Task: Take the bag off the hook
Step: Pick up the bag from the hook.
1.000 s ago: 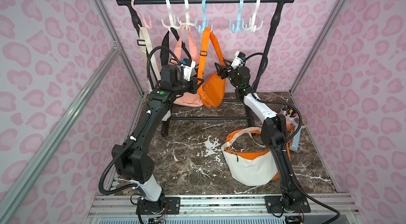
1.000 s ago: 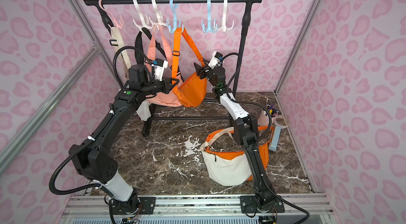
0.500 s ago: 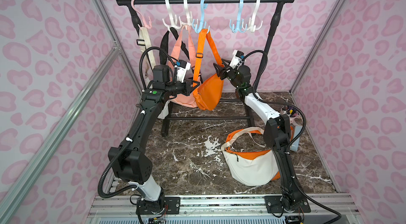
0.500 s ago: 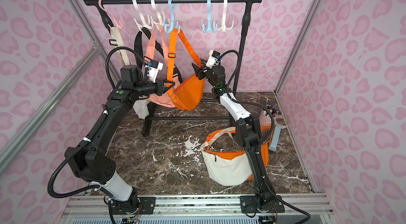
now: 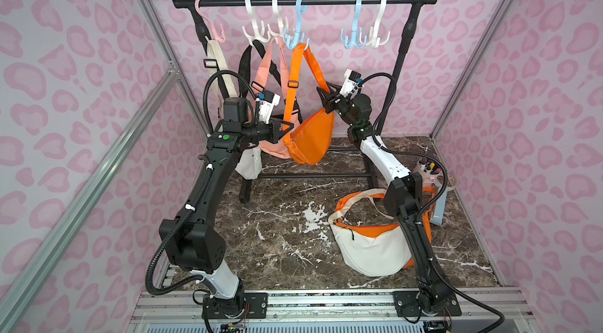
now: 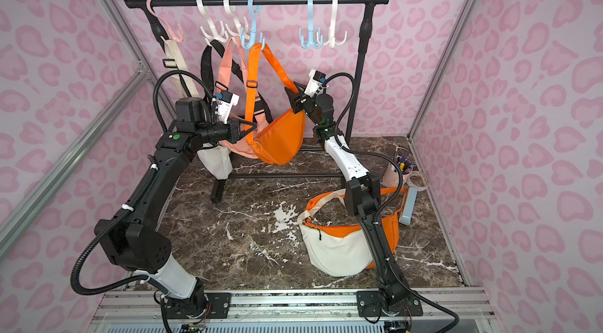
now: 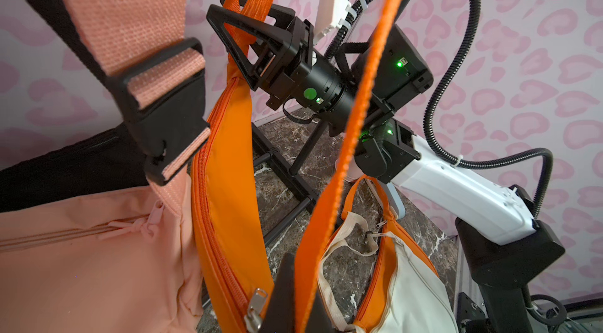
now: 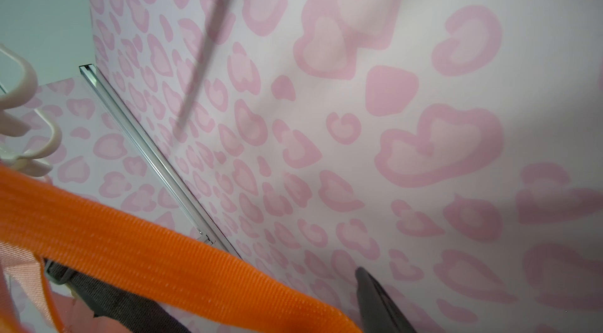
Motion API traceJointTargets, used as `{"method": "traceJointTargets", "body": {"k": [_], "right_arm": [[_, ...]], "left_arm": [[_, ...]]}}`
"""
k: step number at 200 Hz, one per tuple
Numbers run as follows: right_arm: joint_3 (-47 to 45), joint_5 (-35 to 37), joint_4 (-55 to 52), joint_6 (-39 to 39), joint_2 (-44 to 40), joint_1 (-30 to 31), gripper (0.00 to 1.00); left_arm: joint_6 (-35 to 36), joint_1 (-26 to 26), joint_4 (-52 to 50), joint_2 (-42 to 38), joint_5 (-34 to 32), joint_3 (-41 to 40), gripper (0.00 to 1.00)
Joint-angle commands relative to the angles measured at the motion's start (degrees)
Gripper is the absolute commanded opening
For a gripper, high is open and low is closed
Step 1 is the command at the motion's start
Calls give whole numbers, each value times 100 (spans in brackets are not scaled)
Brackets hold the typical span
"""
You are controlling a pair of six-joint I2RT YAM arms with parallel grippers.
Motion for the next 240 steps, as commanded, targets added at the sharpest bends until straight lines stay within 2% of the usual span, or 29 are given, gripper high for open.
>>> {"method": "traceJointTargets", "body": {"k": [1, 38, 132, 197, 240], "right_arm": [[25, -200, 17, -25, 1, 9, 26], [-236, -269, -212, -107, -338, 17, 0], [-548, -191, -782, -207, -1365, 32, 0], [-1551, -241, -702, -357, -2358, 232, 0], [-2175, -146, -536, -213, -2895, 375, 0]], "left_arm": [[13, 16, 15, -73, 13, 46, 4], [-152, 10, 112, -37, -90, 187, 4], [-922, 1, 414, 90, -159, 1170, 3], [-1157, -170, 391, -114, -317, 1328, 3], [-1091, -331, 58, -47, -470, 1790, 3]]}}
